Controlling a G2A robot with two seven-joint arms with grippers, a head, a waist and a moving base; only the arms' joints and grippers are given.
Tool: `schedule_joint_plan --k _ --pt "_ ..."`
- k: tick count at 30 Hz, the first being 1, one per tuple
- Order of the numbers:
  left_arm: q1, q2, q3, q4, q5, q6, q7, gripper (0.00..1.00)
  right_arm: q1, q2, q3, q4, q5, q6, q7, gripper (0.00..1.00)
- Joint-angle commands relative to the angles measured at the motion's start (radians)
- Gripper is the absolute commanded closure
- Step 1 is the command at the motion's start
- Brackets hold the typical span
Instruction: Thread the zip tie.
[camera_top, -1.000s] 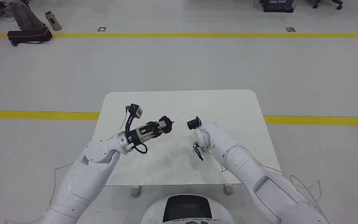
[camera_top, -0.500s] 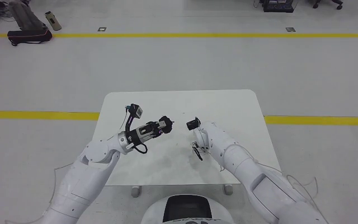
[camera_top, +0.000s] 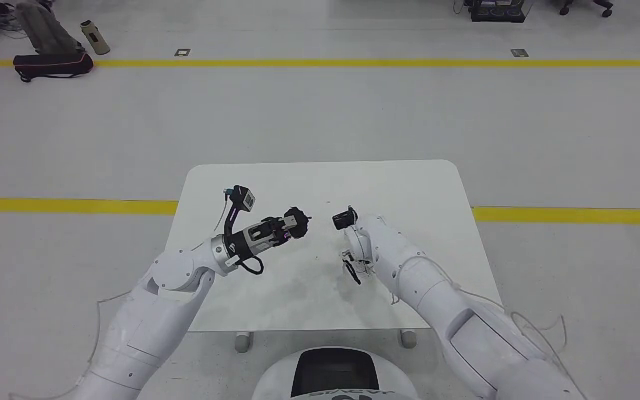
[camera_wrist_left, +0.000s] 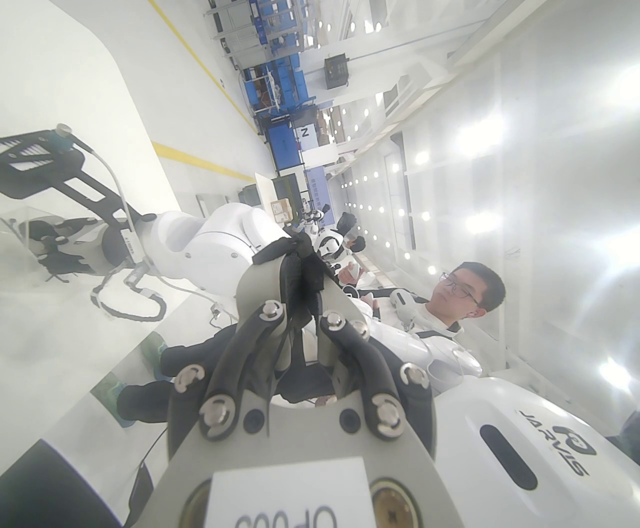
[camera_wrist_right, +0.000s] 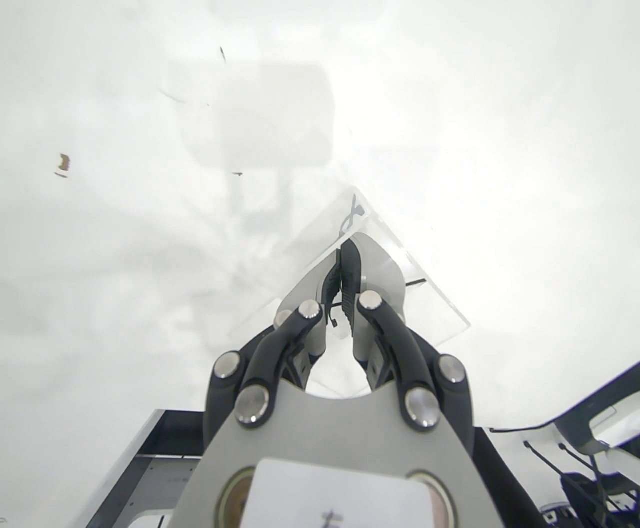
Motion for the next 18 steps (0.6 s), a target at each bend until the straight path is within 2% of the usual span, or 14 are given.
schedule_joint_plan --k 1,9,15,18 --pt "0.000 0.000 0.000 0.000 0.000 0.000 0.000 1.00 -0.005 0.004 0.008 -0.013 -0.005 0.001 0.004 1.00" --pt "0.000 0.000 0.000 0.000 0.000 0.000 0.000 1.00 -0.036 0.028 0.047 -0.092 -0.035 0.011 0.026 1.00" --pt "0.000 0.000 0.000 0.000 0.000 0.000 0.000 1.00 -0.083 0.063 0.113 -0.210 -0.056 0.006 0.055 1.00" --pt "0.000 0.000 0.000 0.000 0.000 0.000 0.000 1.00 -0.121 0.088 0.164 -0.297 -0.069 -0.005 0.076 1.00"
